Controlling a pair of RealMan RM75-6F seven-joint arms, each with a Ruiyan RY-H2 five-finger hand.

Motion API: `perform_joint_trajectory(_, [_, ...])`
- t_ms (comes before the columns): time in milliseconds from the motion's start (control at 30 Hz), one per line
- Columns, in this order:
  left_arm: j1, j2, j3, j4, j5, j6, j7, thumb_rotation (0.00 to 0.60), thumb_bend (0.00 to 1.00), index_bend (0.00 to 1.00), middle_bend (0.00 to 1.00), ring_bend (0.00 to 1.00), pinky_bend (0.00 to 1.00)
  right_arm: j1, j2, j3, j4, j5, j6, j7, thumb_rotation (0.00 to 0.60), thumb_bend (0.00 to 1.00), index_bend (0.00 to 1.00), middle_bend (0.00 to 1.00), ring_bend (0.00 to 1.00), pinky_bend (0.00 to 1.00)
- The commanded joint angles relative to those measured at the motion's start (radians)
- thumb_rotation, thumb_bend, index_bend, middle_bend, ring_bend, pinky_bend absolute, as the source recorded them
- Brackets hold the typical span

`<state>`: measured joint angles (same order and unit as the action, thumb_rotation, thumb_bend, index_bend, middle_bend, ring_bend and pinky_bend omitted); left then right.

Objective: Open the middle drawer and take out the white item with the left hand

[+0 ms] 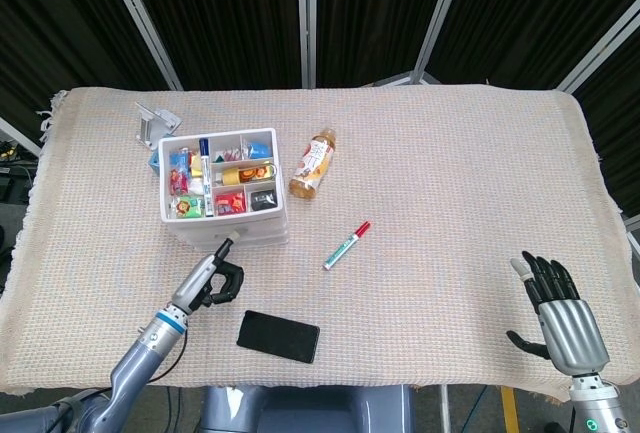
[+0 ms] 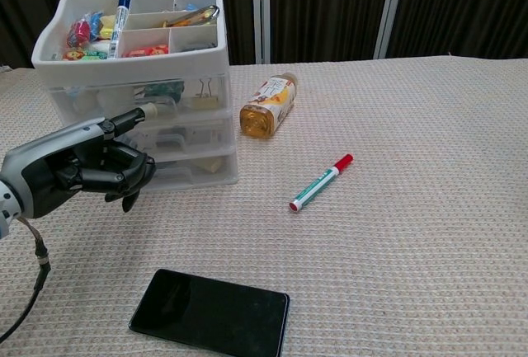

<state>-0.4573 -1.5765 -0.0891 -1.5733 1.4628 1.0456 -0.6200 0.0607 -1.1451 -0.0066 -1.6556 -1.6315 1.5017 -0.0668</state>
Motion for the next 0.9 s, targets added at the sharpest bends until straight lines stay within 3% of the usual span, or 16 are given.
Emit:
perform_joint_trajectory(33, [0.003,0.004,0.01,-0.002,0.009,0.008,-0.009,0.6,0.75,0.0,0.77,0.8,0.64,0.0,0.0,0.0,0.0,0.0,0.0,-0.001,0.6,0.02,0.0,0.0,0.0,0.0])
perform_joint_trajectory(900, [0.091,0.067,0.141,-0.002,0.131,0.172,-0.026,0.6,0.75,0.0,0.77,0.8,0.64,-0.002,-0.006,-0.003,0.001,-0.006,0.004,-0.012,0.6,0.02,0.0,0.0,0.0,0.0])
